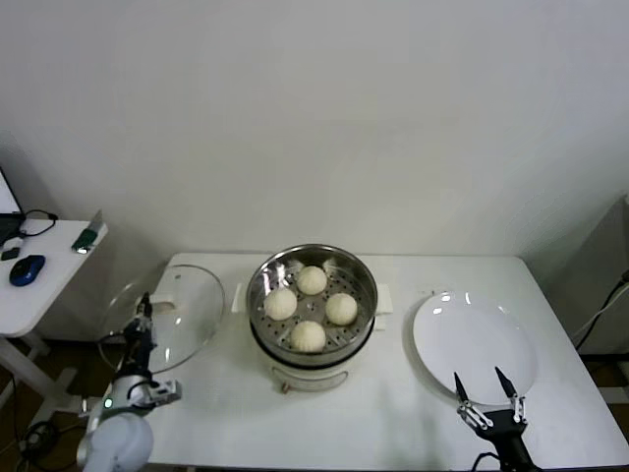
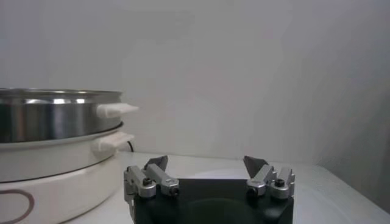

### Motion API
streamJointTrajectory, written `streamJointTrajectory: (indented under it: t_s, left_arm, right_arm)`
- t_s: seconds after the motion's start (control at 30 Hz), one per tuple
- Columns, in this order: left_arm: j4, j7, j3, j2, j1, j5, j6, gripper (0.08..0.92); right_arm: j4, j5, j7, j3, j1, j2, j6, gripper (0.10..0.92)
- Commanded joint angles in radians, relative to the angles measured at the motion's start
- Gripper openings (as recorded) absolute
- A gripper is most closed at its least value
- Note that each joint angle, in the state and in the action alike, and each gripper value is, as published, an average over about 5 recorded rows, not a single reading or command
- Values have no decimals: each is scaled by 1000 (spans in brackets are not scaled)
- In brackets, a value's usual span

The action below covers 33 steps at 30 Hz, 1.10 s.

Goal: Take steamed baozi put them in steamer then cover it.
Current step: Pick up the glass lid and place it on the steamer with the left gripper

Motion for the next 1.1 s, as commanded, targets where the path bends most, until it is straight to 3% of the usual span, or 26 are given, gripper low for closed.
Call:
streamJointTrajectory:
  t_s: [0.03, 0.3, 0.47, 0.8, 1.1]
  left_arm:
    - [-146, 88, -8, 88, 2, -92, 54, 136]
    - [-314, 226, 18, 184, -5, -163, 167, 136]
    - [-406, 271, 122, 204, -29, -135, 235, 136]
    - [-421, 369, 450, 99, -128, 133, 341, 136]
    - [-351, 446, 619, -37, -249, 258, 410, 136]
  right_arm:
    - [-4, 1, -1, 4, -1, -2, 3, 823]
    - [-13, -12, -1, 8, 6, 2, 5, 823]
    - [-27, -30, -1, 11, 21, 5, 2, 823]
    - [-62, -30, -3, 9, 43, 3, 4, 823]
    - [-96, -26, 6, -2, 65, 2, 5, 823]
